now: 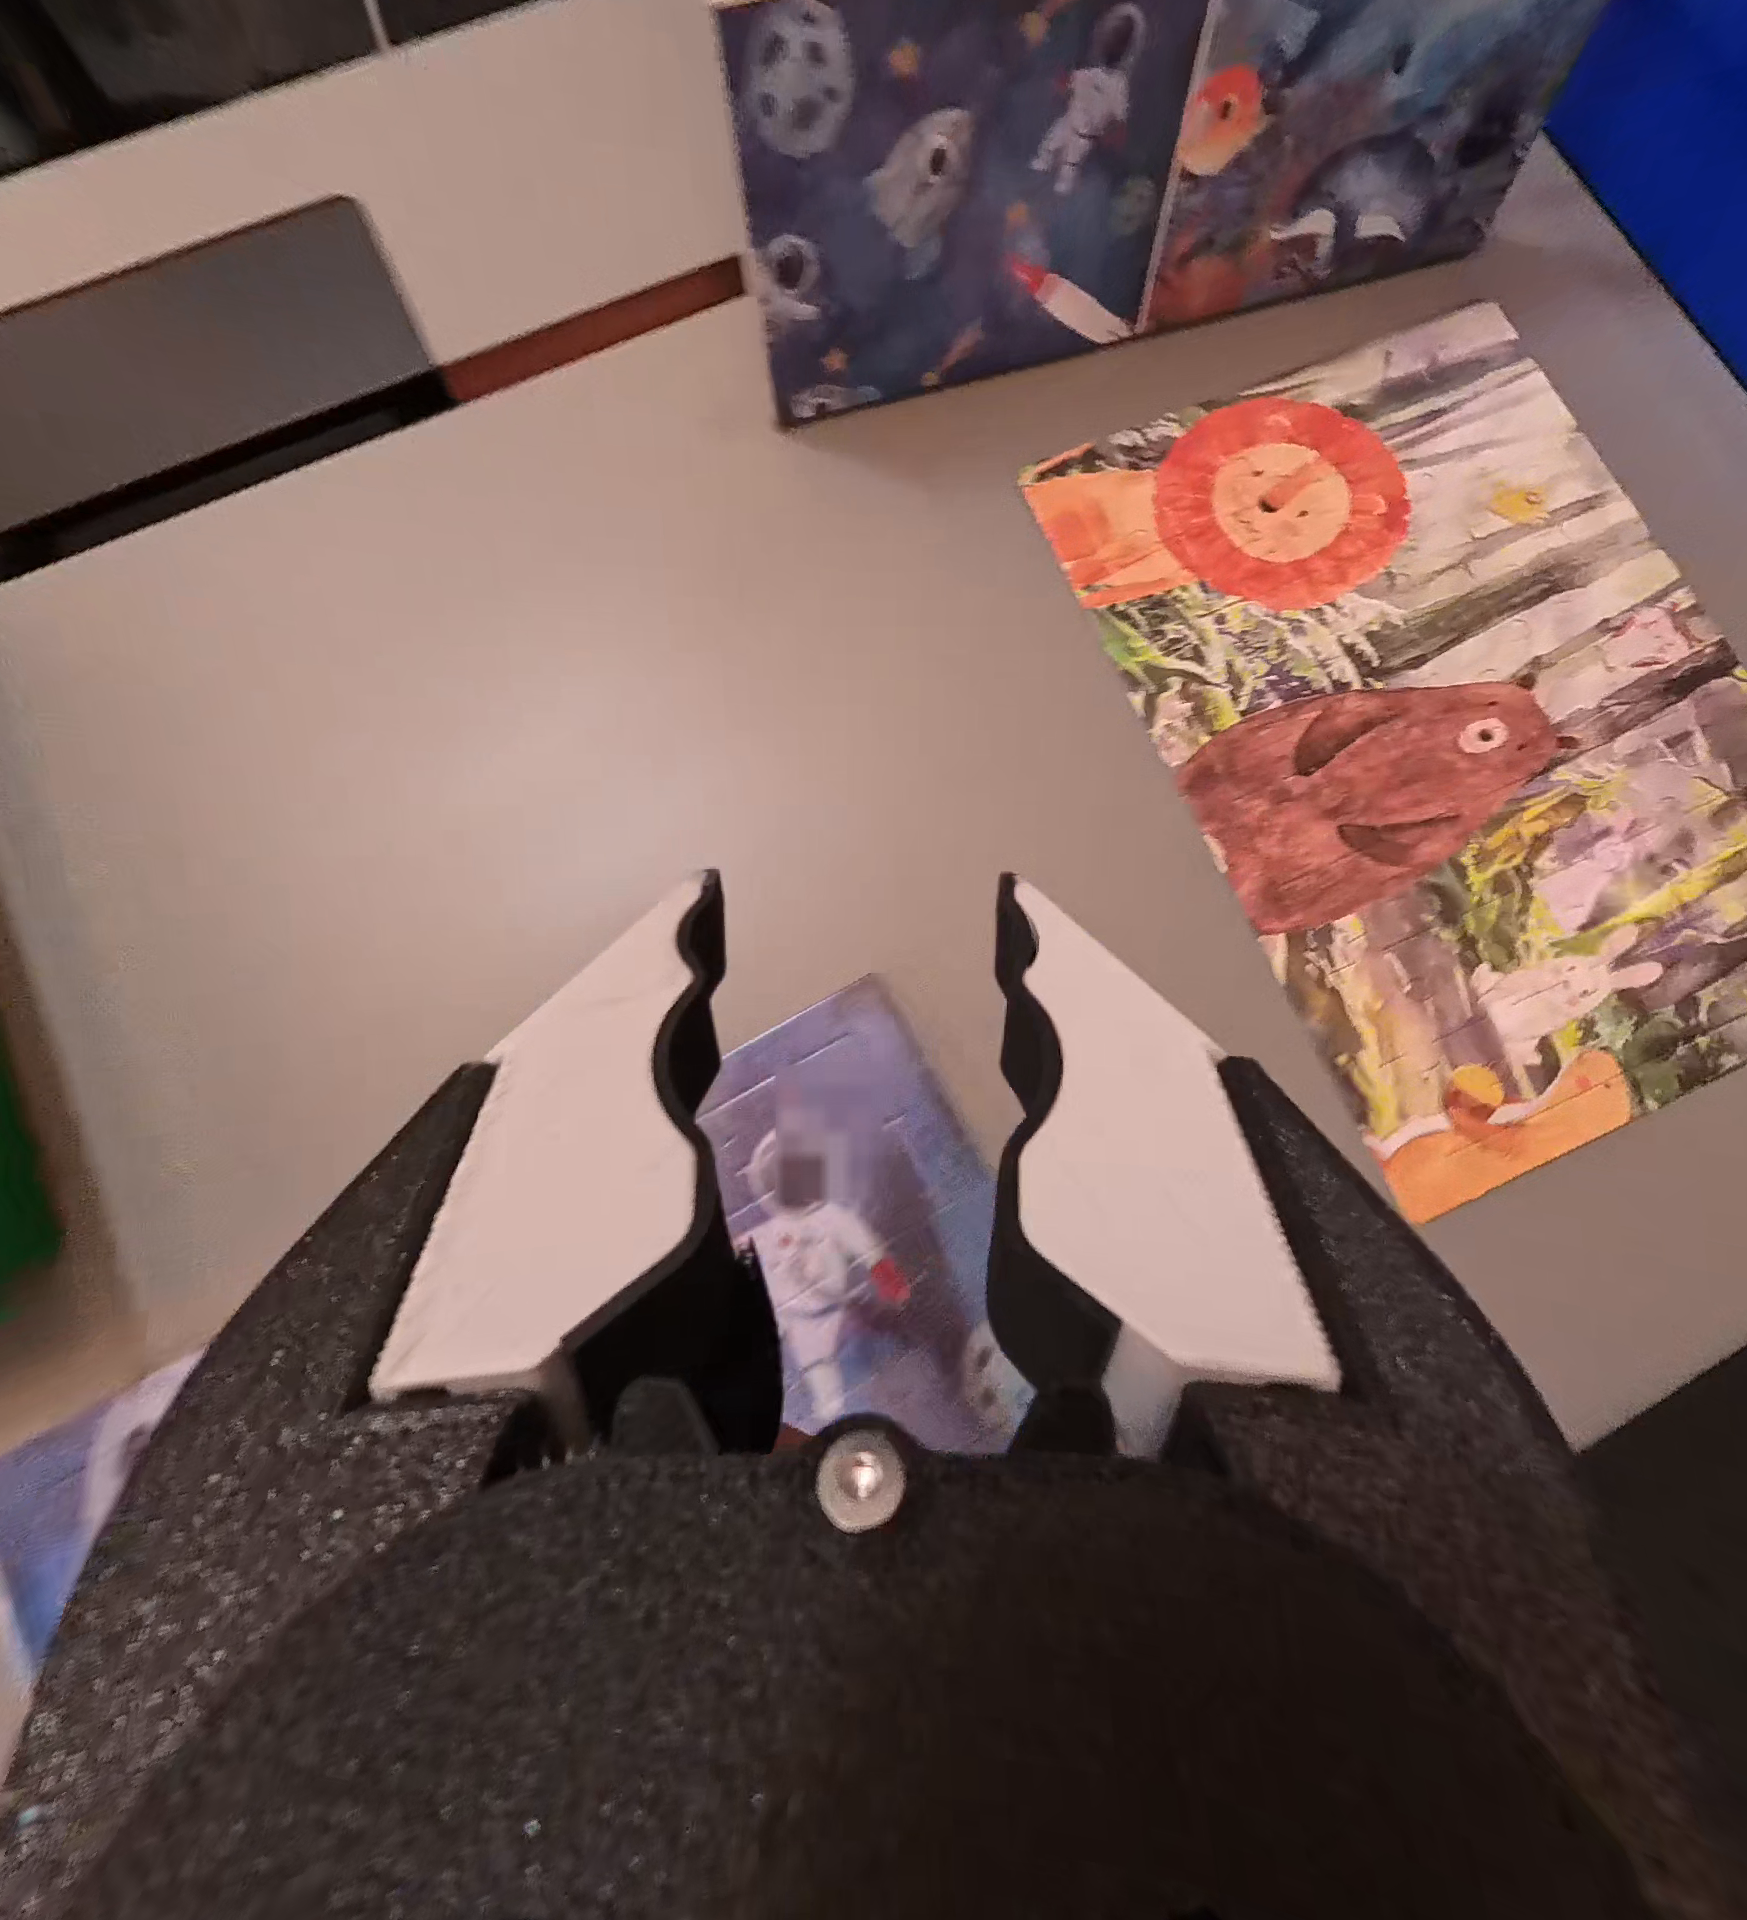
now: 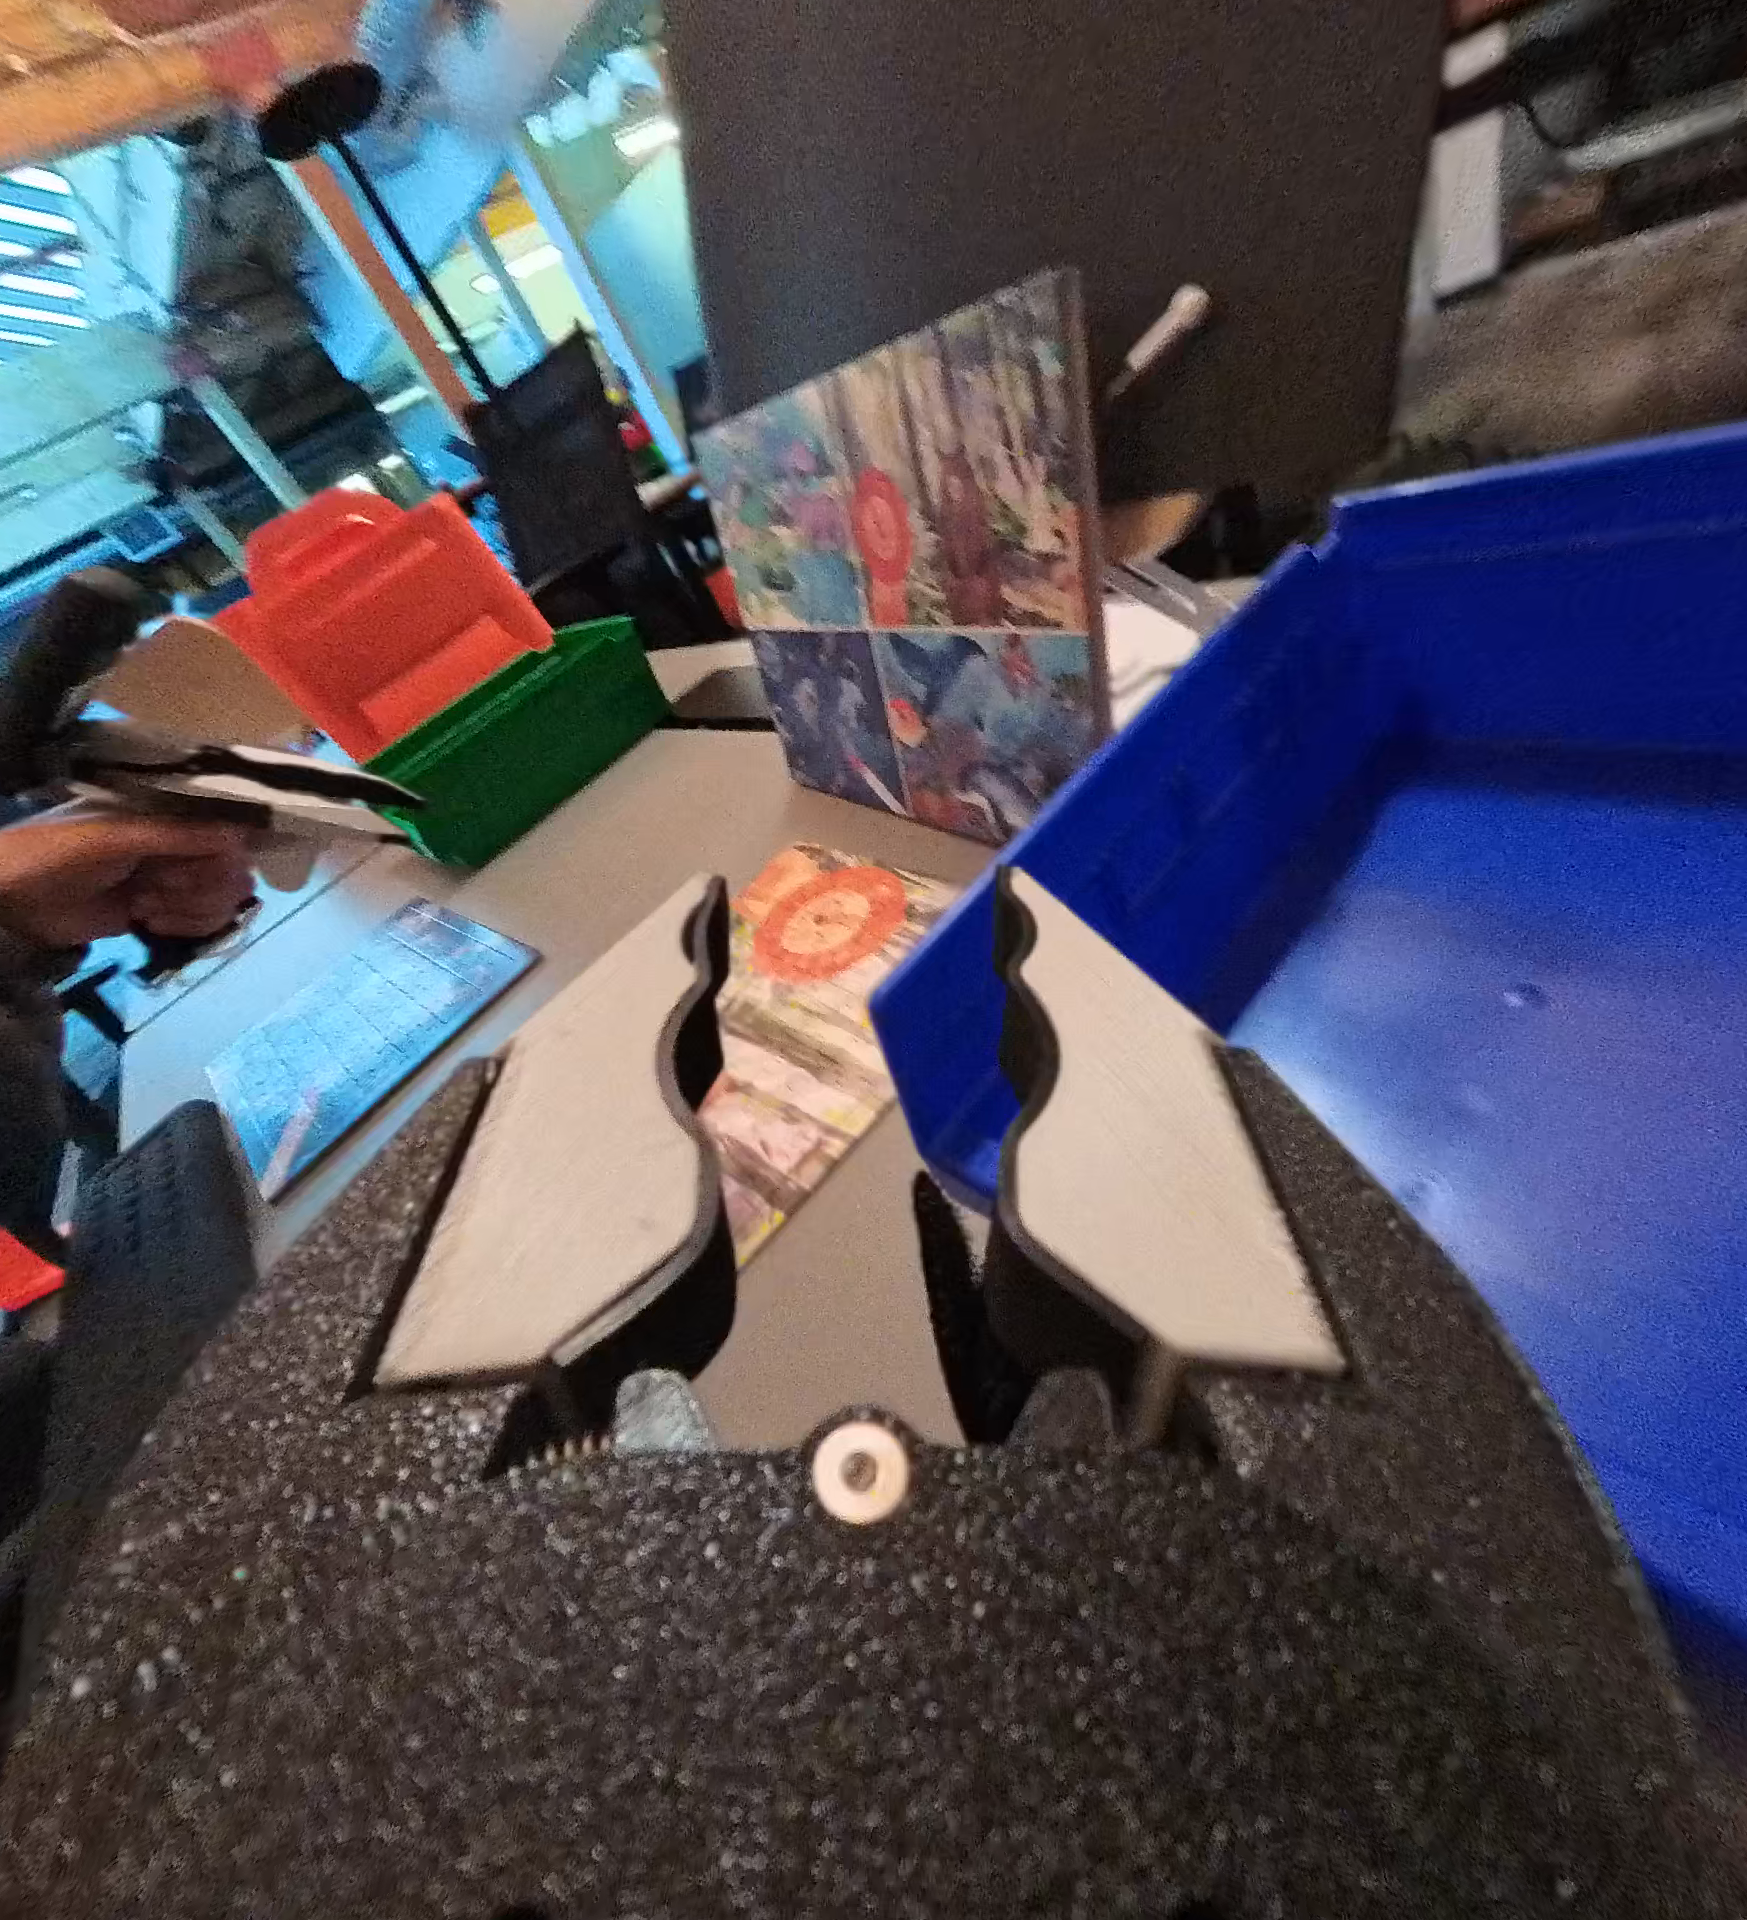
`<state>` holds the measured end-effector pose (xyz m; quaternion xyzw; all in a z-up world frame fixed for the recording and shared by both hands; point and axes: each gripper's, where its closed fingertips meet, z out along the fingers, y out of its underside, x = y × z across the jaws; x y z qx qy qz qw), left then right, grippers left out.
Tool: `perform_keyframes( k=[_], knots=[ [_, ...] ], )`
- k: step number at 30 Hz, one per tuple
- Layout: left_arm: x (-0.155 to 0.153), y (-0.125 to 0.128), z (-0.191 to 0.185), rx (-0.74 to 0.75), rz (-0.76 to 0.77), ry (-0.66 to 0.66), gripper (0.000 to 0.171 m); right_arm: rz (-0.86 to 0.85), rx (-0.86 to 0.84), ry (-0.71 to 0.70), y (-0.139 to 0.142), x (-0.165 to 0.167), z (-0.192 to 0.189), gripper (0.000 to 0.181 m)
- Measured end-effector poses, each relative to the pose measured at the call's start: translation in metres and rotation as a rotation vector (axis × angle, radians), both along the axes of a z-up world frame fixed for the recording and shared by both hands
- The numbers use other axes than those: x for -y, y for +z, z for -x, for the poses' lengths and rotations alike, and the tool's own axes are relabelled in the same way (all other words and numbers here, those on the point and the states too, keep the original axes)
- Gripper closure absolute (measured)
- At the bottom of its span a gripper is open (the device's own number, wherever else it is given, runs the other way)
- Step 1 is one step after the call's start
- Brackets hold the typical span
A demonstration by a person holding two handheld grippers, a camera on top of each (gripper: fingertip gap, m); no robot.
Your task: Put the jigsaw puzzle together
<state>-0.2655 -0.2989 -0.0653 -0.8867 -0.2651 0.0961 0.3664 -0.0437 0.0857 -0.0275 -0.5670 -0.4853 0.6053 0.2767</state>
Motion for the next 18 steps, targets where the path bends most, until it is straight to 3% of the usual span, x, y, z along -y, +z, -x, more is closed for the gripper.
perform_keyframes(
  k=[5, 9, 12, 15, 18],
  knots=[
    [-0.070, -0.030, -0.015, 0.054, 0.052, -0.072, 0.120, -0.171, 0.113, -0.103, -0.019, -0.035, -0.020, 0.130],
    [-0.111, -0.048, -0.019, 0.061, 0.090, -0.141, 0.127, -0.128, 0.101, -0.034, -0.018, -0.015, -0.018, 0.132],
    [-0.135, -0.048, -0.018, 0.063, 0.079, -0.189, 0.127, -0.188, 0.120, -0.029, -0.025, -0.010, -0.015, 0.132],
    [-0.135, -0.045, -0.017, 0.051, 0.079, -0.220, 0.127, -0.208, 0.099, -0.008, -0.024, -0.003, -0.014, 0.133],
    [-0.095, -0.036, -0.014, 0.021, 0.081, -0.211, 0.126, -0.209, 0.037, 0.113, -0.019, 0.022, -0.016, 0.132]
  ],
)
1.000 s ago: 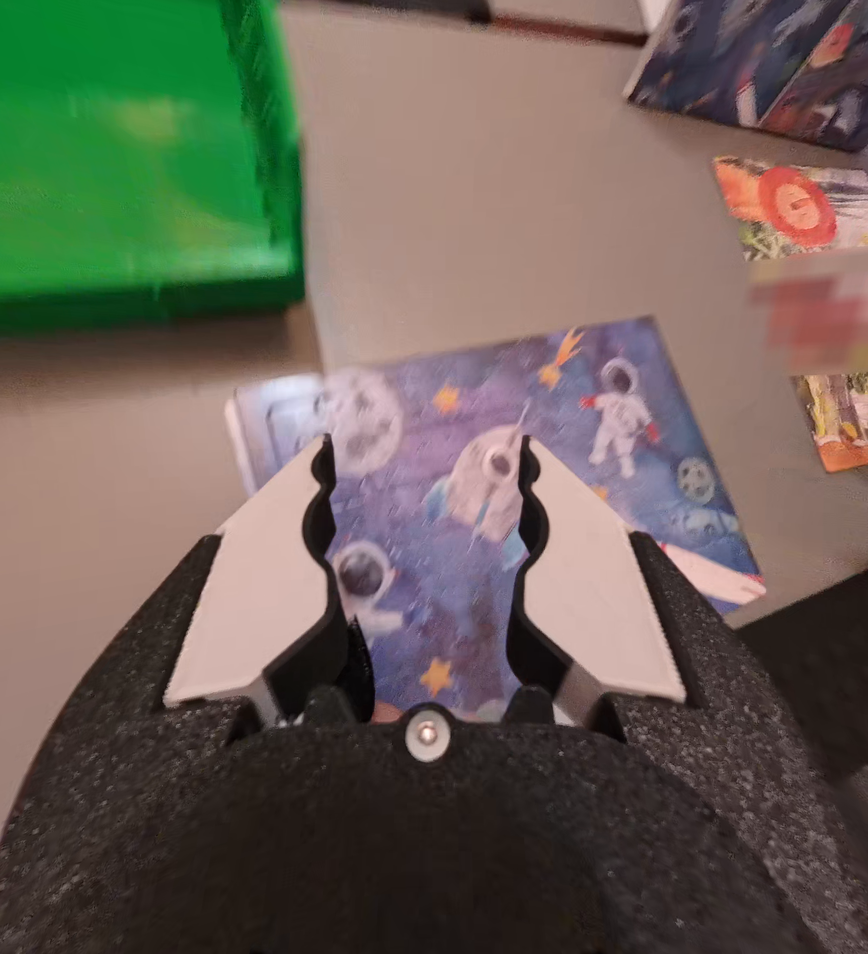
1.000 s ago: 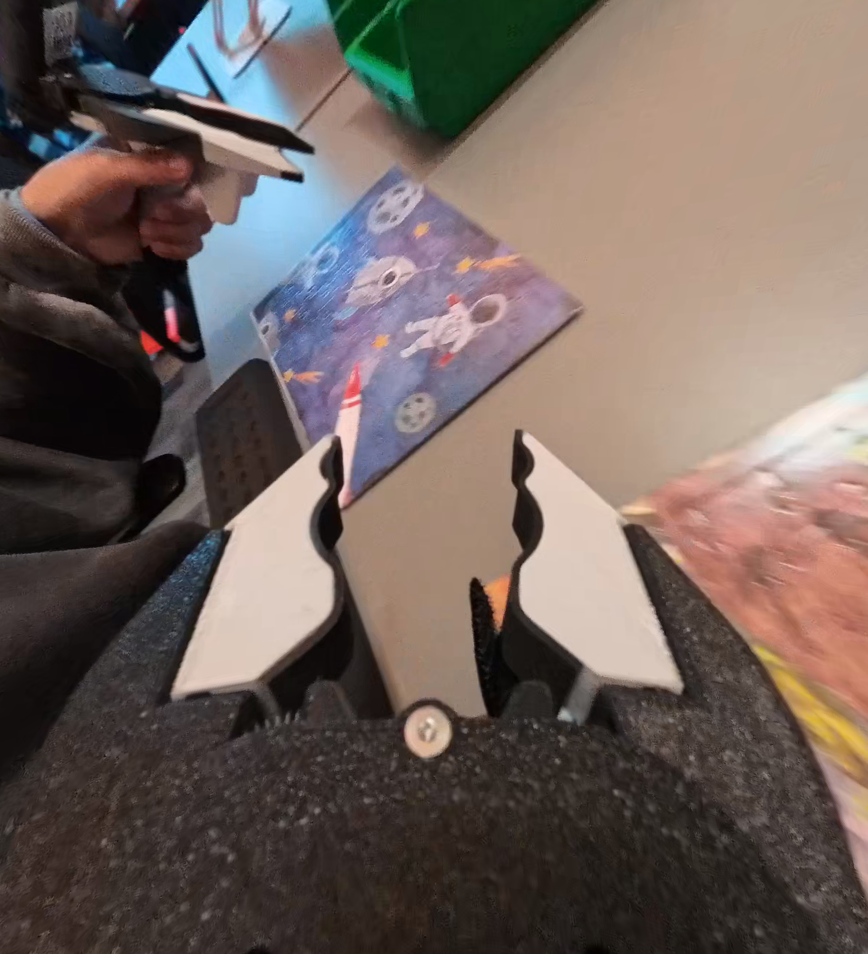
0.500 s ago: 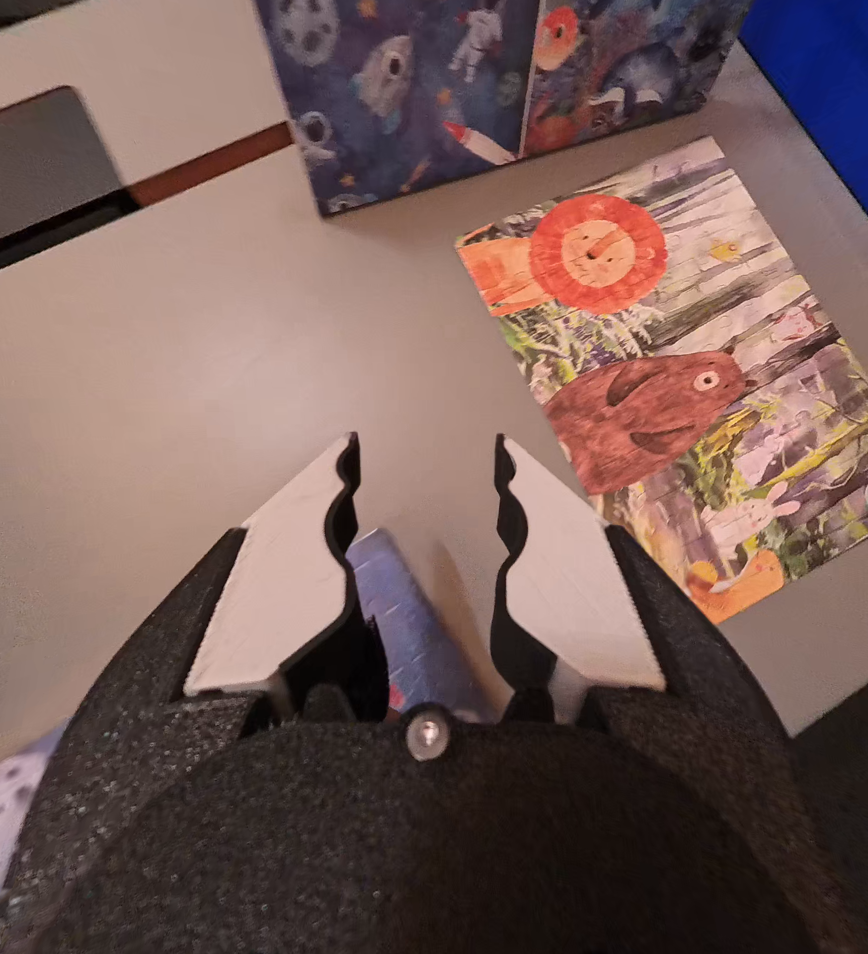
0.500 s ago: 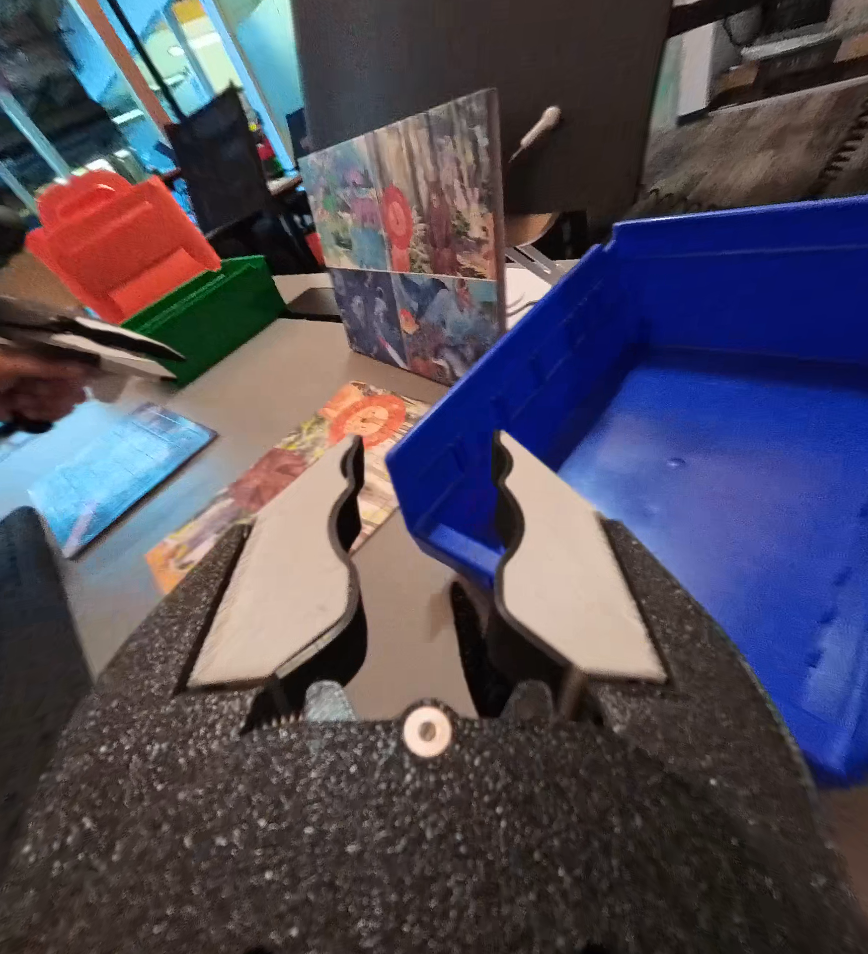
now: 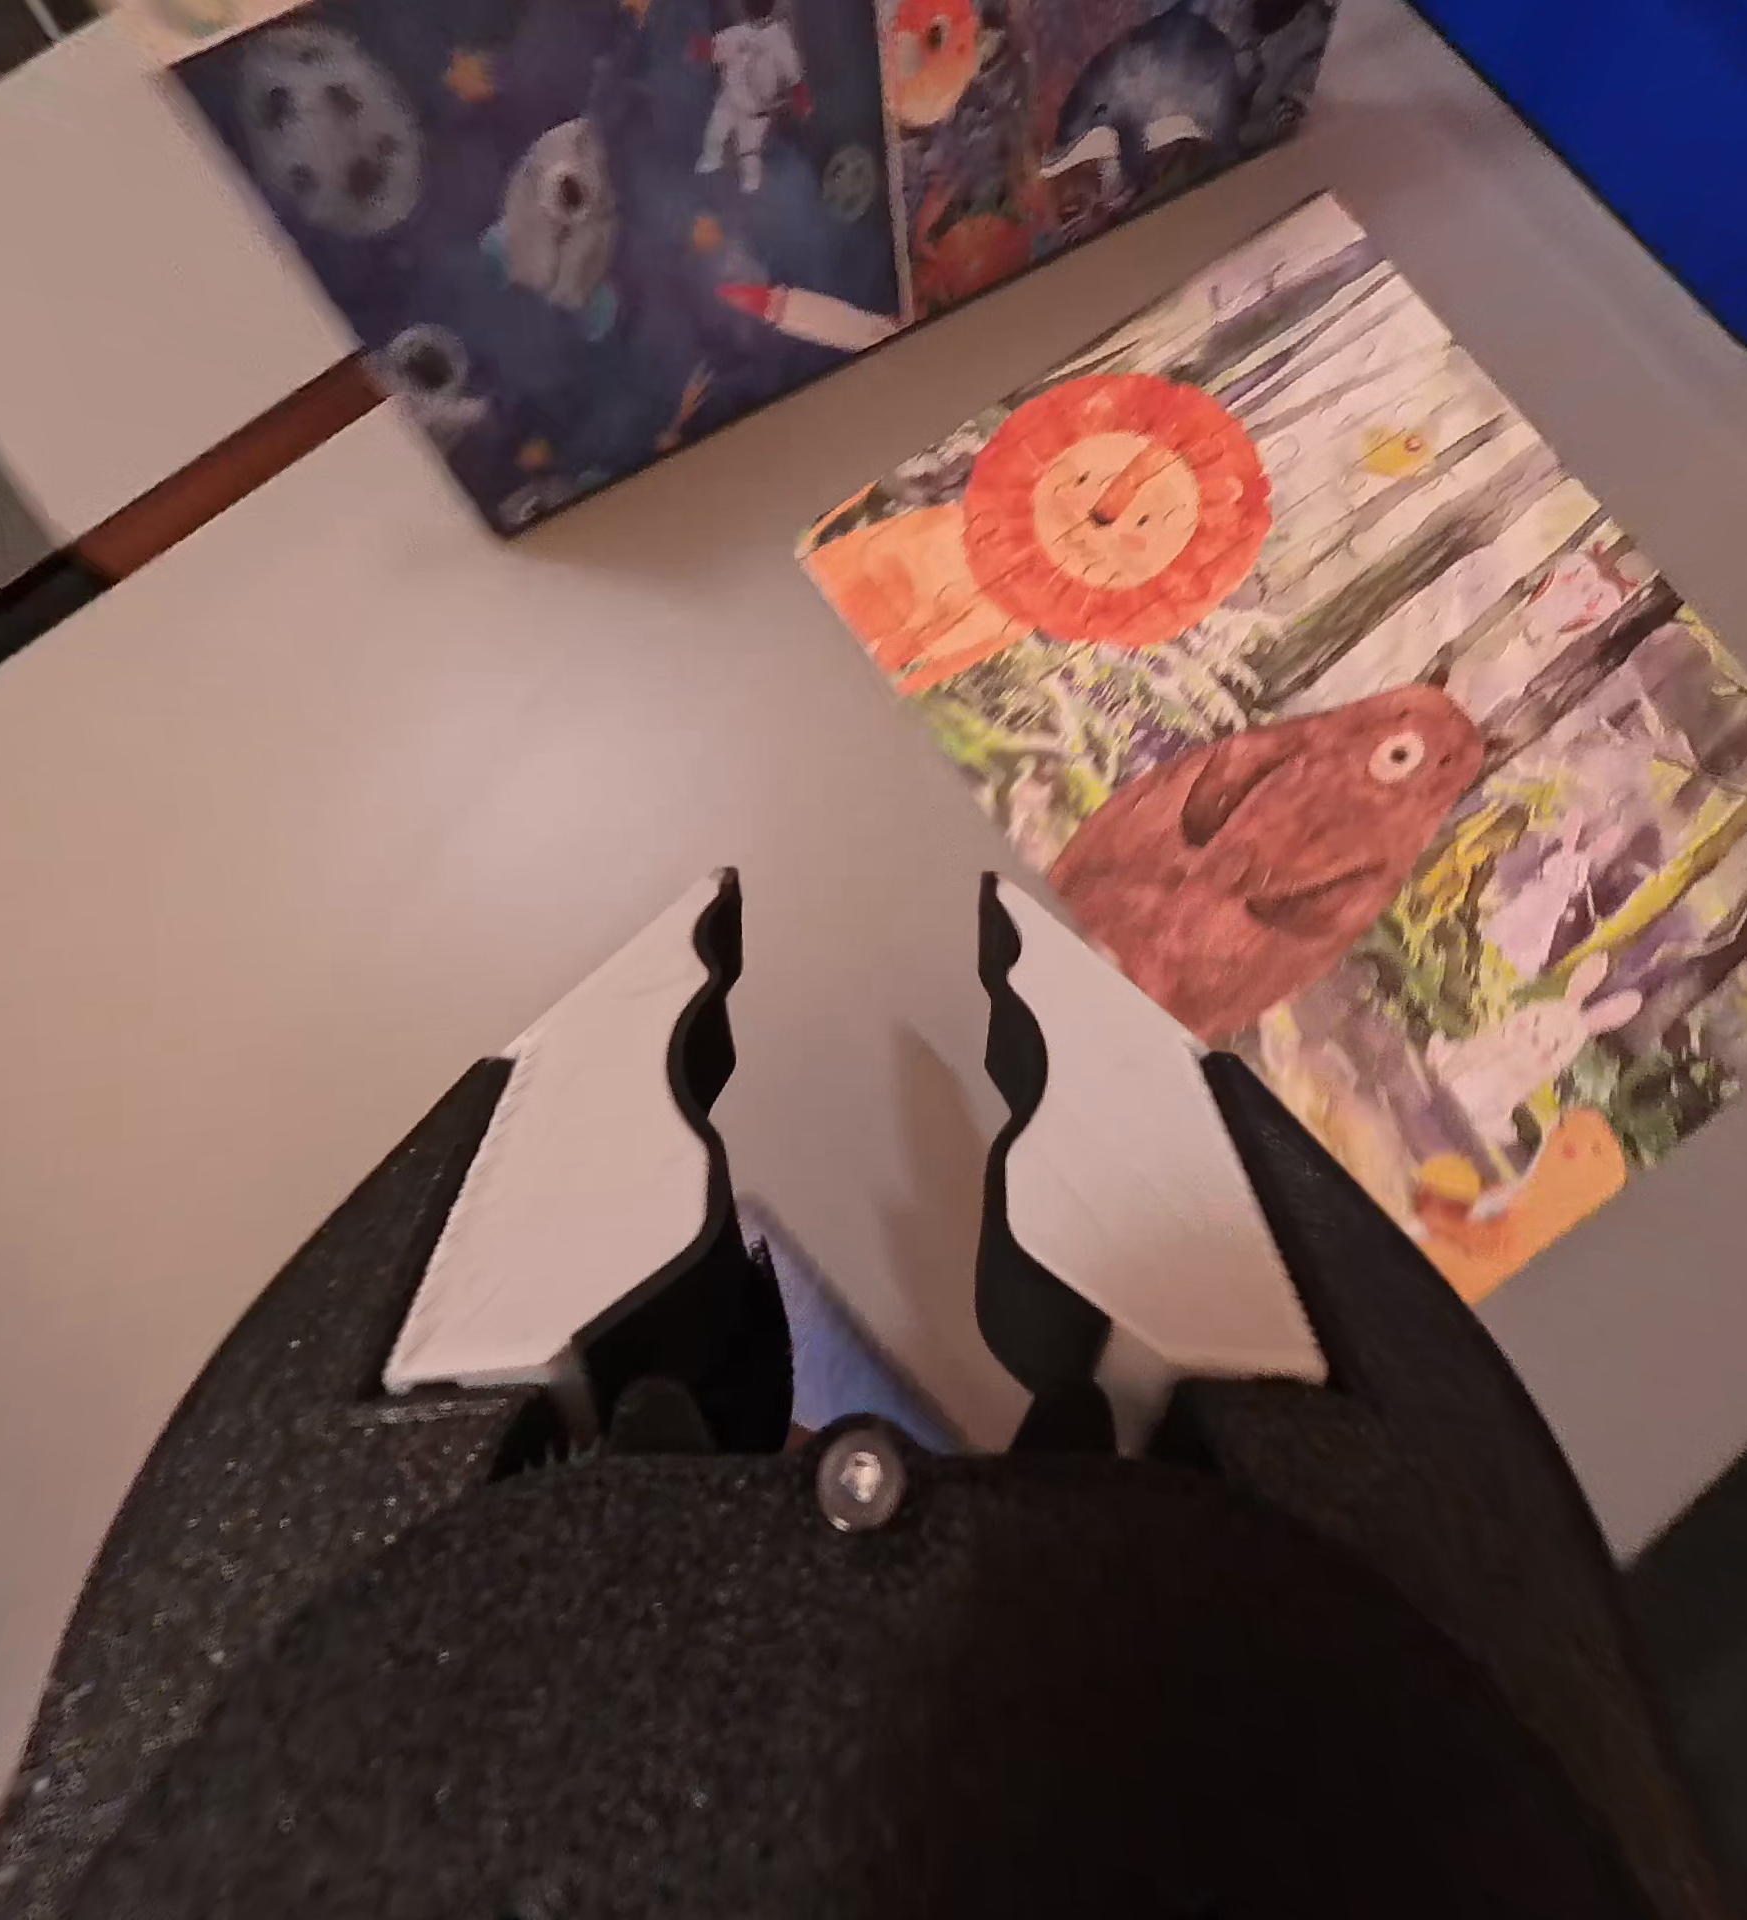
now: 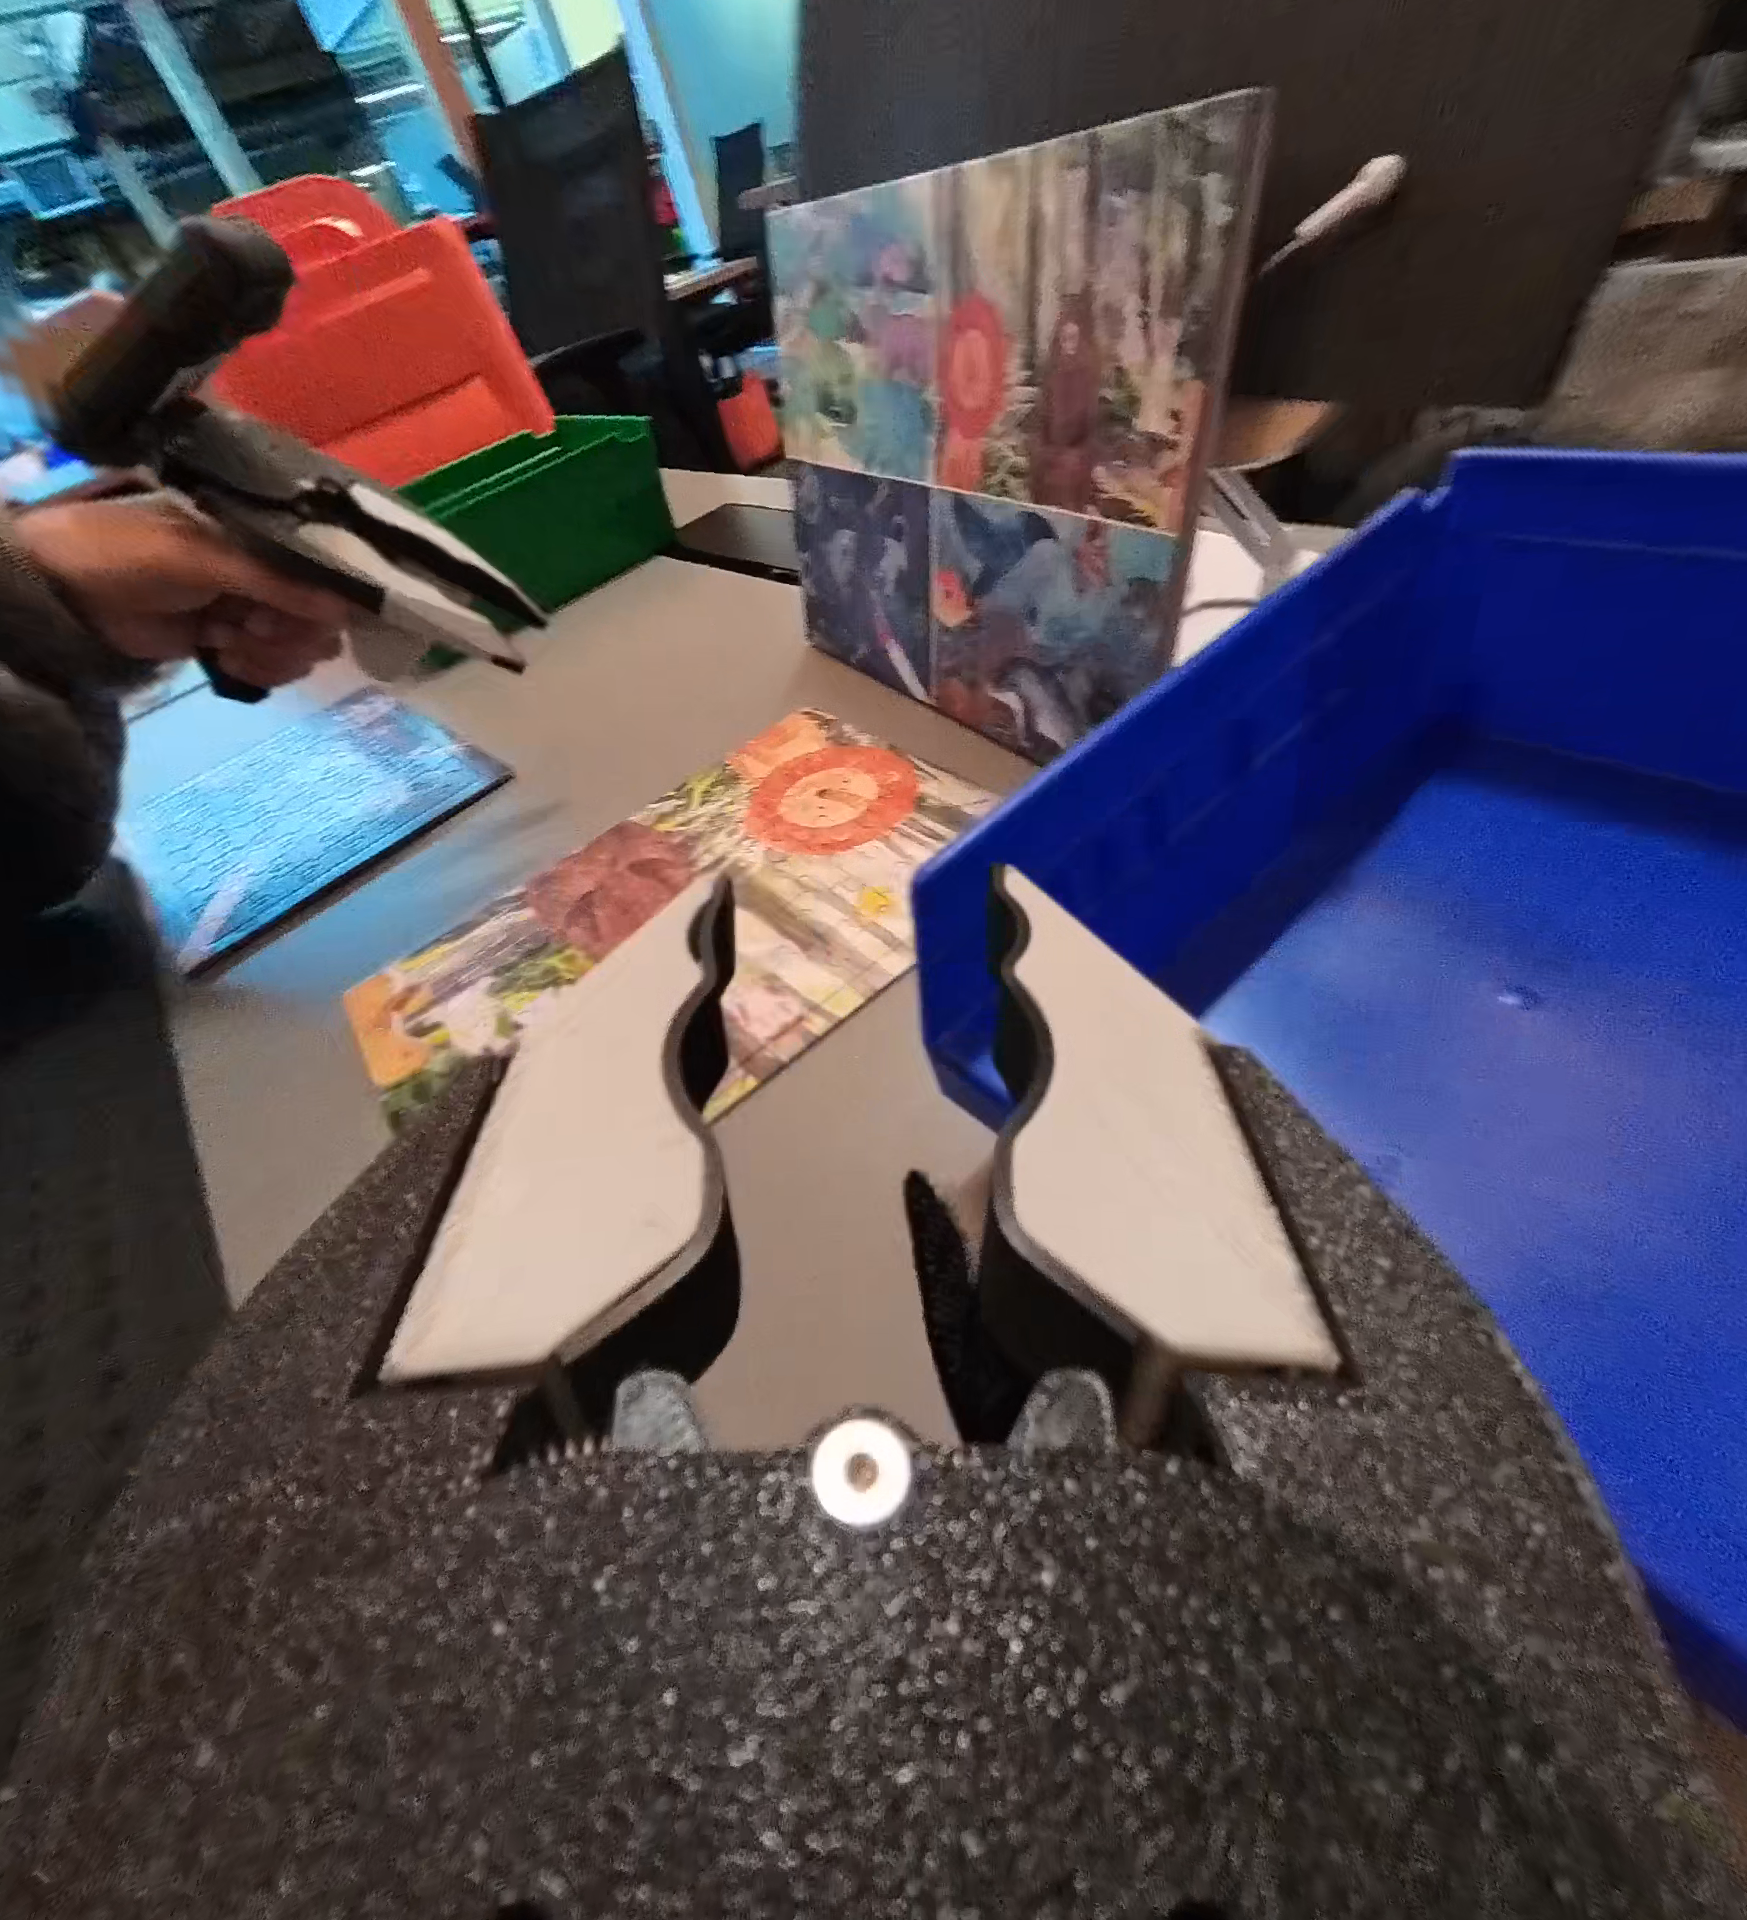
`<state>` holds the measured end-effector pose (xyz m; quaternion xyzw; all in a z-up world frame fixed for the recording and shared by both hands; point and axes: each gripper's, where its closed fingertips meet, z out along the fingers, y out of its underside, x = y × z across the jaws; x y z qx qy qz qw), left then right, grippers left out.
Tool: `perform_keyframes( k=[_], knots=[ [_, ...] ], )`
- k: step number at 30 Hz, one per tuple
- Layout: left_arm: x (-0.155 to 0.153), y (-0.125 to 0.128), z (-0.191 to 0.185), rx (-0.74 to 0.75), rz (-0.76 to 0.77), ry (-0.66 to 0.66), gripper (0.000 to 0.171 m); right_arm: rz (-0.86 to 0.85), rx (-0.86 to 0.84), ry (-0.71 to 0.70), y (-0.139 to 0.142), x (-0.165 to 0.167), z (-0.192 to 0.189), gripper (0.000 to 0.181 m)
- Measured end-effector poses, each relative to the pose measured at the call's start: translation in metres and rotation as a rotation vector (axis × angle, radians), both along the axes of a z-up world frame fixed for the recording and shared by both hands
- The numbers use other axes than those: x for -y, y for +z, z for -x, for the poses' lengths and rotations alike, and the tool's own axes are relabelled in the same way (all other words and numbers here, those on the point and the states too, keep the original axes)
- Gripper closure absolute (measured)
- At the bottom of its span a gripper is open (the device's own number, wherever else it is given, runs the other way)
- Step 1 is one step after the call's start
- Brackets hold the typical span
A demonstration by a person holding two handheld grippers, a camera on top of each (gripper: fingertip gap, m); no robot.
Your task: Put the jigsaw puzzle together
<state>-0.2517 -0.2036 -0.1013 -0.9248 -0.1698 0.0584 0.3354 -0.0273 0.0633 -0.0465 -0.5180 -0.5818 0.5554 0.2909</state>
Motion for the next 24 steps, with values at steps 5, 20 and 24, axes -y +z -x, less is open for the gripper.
perform_keyframes(
  k=[5, 20, 24],
  knots=[
    [0.154, 0.057, 0.034, 0.088, -0.205, 0.271, 0.122, -0.070, -0.014, 0.161, -0.007, 0.084, 0.015, 0.111],
    [0.385, -0.075, 0.045, 0.127, -0.164, 0.585, 0.095, -0.221, 0.635, 0.524, -0.125, 0.406, 0.127, 0.107],
    [0.386, -0.072, 0.038, 0.156, -0.272, 0.547, 0.096, -0.118, 0.688, 0.518, -0.123, 0.442, 0.129, 0.109]
  ],
)
